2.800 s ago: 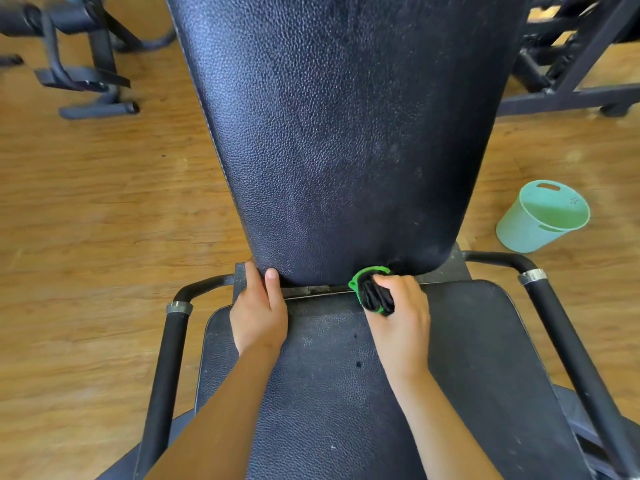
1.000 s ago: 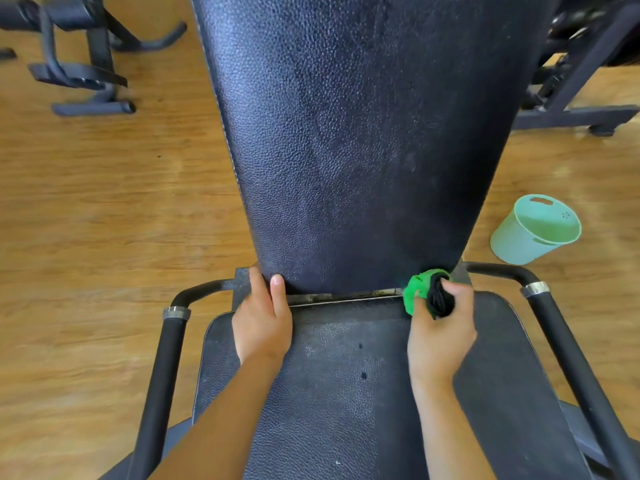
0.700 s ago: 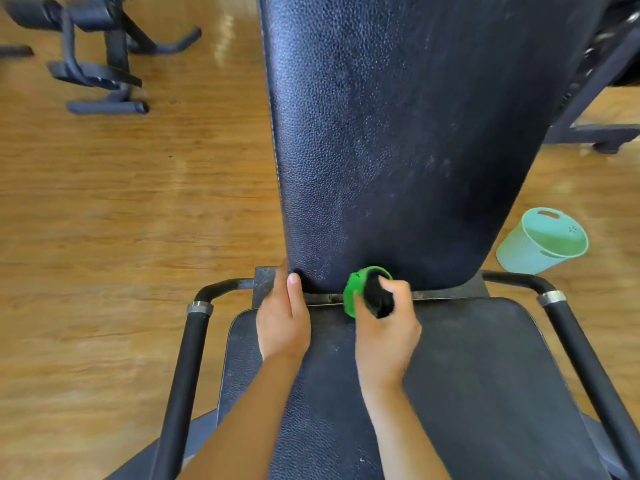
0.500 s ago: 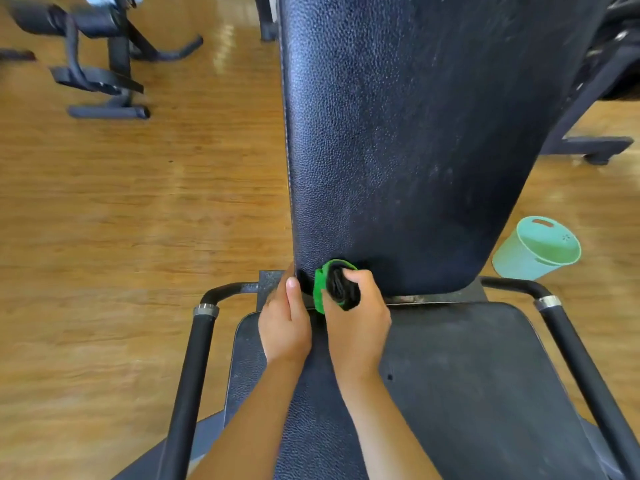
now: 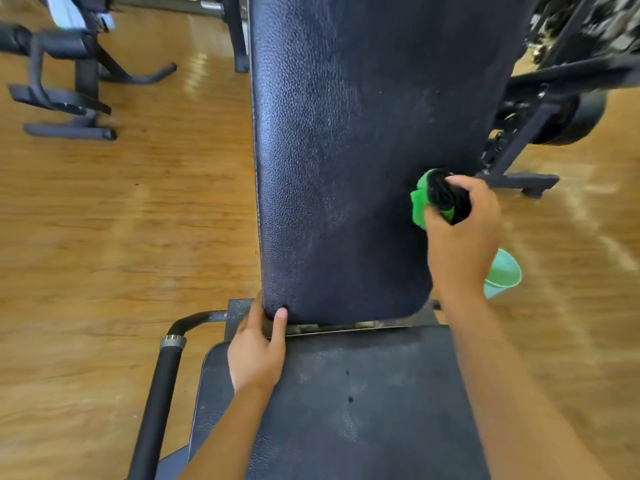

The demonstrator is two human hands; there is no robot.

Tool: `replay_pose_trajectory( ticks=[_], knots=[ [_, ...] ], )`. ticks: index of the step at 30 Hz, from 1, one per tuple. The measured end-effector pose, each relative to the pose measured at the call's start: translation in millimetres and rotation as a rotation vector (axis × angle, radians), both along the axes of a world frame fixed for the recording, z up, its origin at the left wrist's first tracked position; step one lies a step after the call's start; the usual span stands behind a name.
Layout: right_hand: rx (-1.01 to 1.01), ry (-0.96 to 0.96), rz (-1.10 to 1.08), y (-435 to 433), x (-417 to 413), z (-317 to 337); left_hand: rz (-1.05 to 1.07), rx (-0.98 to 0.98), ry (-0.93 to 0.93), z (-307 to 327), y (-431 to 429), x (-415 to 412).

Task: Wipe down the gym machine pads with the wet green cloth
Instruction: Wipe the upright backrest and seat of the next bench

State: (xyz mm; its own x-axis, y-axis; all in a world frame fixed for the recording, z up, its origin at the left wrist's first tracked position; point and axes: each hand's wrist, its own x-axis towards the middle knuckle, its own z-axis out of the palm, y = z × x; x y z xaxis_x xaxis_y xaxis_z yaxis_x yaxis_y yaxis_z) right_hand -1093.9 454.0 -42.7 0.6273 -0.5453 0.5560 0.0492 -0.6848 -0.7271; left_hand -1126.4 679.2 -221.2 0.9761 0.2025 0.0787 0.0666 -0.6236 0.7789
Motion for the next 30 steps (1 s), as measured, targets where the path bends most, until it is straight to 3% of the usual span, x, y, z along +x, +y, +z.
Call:
replay_pose_trajectory(
  ticks=[5,11,17,22,30],
  knots=[
    [-0.018,-0.020,0.025,11,-4,-13,0.011,0.020,0.015,0,0,1],
    [-0.145,0.168,0.163,39,-38,-76,0.014,0.048,0.058,0,0,2],
    [0.105,0.071,-0.041,-24,-33,-65,0.020,0.034,0.060,3,-2,1],
    [0.328,0.123,-0.144,-38,-43,-93,0.034,0.055,0.046,2,-4,2],
    [0.320,0.322,-0.067,36,-73,-145,0.029,0.022,0.053,2,-7,1]
  ],
)
